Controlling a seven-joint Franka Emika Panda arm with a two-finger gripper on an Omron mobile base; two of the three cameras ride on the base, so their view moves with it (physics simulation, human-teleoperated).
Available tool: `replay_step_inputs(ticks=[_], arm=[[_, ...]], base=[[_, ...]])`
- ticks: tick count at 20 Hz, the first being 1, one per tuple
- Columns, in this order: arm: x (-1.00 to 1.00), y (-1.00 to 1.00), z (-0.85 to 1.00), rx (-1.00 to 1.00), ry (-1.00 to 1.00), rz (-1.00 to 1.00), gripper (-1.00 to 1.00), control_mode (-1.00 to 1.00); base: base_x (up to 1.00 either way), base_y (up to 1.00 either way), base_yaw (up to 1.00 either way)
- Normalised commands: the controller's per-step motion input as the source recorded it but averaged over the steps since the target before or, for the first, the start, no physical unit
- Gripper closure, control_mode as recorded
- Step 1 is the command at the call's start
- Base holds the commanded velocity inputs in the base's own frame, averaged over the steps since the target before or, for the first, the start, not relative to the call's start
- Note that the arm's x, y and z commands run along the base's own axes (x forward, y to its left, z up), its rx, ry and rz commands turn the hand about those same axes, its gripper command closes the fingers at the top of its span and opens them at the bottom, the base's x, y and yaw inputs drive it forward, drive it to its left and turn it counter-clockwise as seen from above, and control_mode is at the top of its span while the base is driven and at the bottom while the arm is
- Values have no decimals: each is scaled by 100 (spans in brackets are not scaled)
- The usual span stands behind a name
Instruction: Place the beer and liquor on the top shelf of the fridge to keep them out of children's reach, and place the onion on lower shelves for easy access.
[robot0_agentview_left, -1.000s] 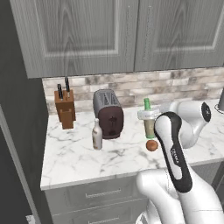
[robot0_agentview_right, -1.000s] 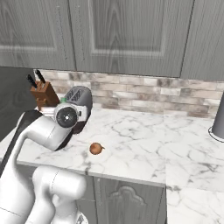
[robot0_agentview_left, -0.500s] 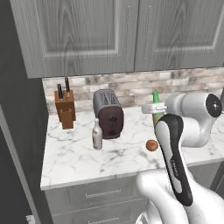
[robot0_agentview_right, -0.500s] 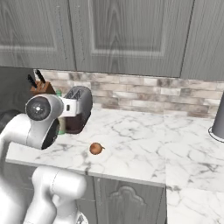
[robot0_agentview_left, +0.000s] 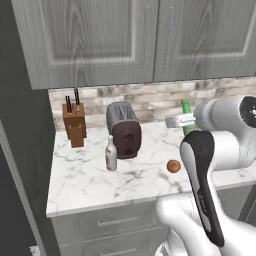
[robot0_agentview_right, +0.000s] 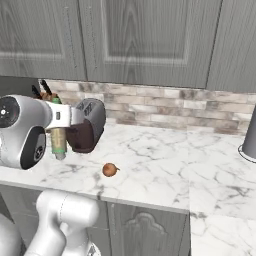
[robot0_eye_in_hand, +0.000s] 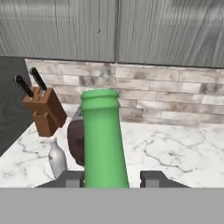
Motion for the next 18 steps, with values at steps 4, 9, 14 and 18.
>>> replay_step_inputs(ticks=[4, 9, 14, 18], arm=[[0, 0, 0, 0, 0, 0, 100, 100], [0, 0, 0, 0, 0, 0, 100, 100], [0, 0, 0, 0, 0, 0, 100, 100], [0, 0, 0, 0, 0, 0, 100, 100]], base=[[-95, 0, -1], [-98, 4, 18], [-60, 30, 58], [-21, 27, 74]])
